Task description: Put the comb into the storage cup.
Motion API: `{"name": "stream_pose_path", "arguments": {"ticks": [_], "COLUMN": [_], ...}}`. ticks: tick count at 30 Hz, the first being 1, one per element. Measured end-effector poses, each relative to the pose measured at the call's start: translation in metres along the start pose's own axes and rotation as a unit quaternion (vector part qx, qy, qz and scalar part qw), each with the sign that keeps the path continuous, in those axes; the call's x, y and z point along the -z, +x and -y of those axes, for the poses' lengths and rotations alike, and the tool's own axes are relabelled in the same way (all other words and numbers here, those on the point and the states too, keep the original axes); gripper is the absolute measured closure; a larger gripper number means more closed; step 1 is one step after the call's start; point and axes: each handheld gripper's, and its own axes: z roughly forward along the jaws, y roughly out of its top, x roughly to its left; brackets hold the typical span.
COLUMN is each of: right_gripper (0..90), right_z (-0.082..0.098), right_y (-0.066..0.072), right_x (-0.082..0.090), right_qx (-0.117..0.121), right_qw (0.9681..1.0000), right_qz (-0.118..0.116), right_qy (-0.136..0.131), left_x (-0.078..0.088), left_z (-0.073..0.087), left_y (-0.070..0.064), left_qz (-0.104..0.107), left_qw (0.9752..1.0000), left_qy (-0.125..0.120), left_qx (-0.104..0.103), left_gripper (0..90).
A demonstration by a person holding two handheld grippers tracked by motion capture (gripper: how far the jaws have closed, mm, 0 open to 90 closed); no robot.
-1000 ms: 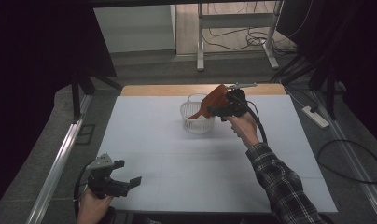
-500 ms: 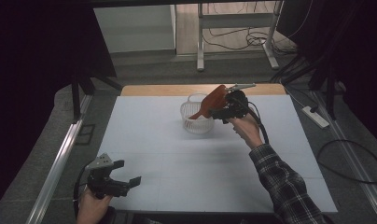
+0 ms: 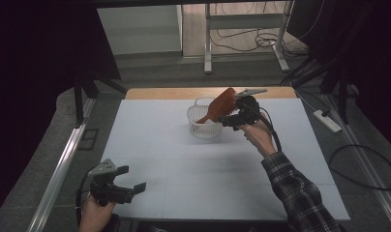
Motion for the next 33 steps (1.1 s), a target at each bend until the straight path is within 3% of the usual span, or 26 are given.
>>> {"name": "stream_pose_path", "arguments": {"ticks": [14,18,25,33], "right_gripper": [0.0,0.0,0.0,0.0], "right_z": [0.010,0.015,0.020,0.026], "right_y": [0.000,0.000,0.000,0.002], "right_x": [0.013,0.015,0.017,0.018], "right_qx": [0.018,0.015,0.027,0.022], "right_qw": [0.9998,0.9997,0.9993,0.9995], "right_qz": [-0.005,-0.014,-0.027,-0.018], "right_qy": [0.002,-0.008,0.003,-0.012], "left_x": [0.000,0.000,0.000,0.000], "left_z": [0.000,0.000,0.000,0.000], "left_y": [0.000,0.000,0.000,0.001], "left_qz": [0.000,0.000,0.000,0.002], "left_qw": [1.0000,1.0000,1.0000,1.0000], "left_qy": [0.000,0.000,0.000,-0.001], "left_qx": [0.002,0.002,0.003,0.003], "left_gripper": [0.4,0.5,0.5,0.5]}}
